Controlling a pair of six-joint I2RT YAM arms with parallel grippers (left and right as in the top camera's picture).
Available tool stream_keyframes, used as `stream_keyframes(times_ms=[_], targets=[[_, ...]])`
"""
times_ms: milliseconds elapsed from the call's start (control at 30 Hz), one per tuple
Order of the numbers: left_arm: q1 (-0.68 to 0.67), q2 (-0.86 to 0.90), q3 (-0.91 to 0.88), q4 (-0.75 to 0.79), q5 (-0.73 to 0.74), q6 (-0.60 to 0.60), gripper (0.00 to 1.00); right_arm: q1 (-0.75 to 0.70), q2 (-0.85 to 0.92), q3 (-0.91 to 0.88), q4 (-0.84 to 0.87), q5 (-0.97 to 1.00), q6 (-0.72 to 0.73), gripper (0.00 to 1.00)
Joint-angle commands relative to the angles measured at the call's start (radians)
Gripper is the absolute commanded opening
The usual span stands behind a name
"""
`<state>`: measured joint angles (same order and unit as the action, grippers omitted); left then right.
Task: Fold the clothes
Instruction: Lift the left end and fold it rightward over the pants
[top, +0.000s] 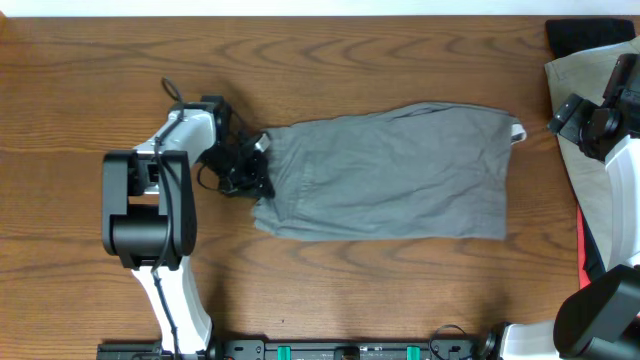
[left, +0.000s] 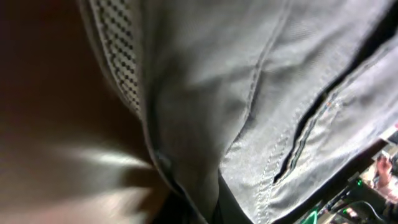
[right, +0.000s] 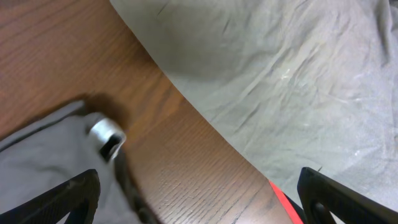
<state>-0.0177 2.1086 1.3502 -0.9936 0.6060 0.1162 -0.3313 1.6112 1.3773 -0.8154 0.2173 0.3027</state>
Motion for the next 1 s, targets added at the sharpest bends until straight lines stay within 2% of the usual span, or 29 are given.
stream_keyframes(times_ms=[0, 300, 500, 733, 967], targets=[[0.064, -0.002, 0.069, -0.066, -0.153, -0.064, 0.06, 0.001, 0.001, 0.016, 0.000, 0.007, -0.012, 0.99], [0.147, -0.125, 0.293, -0.328, -0.326, -0.070, 0.06, 0.001, 0.001, 0.016, 0.000, 0.007, -0.012, 0.99], [0.121, -0.282, 0.429, -0.461, -0.338, -0.122, 0.06, 0.001, 0.001, 0.016, 0.000, 0.007, -0.012, 0.99], [0.016, -0.473, 0.477, -0.454, -0.337, -0.148, 0.06, 0.001, 0.001, 0.016, -0.001, 0.007, -0.012, 0.99], [-0.156, -0.472, 0.469, -0.426, -0.330, -0.193, 0.06, 0.001, 0.001, 0.016, 0.000, 0.007, -0.012, 0.99]])
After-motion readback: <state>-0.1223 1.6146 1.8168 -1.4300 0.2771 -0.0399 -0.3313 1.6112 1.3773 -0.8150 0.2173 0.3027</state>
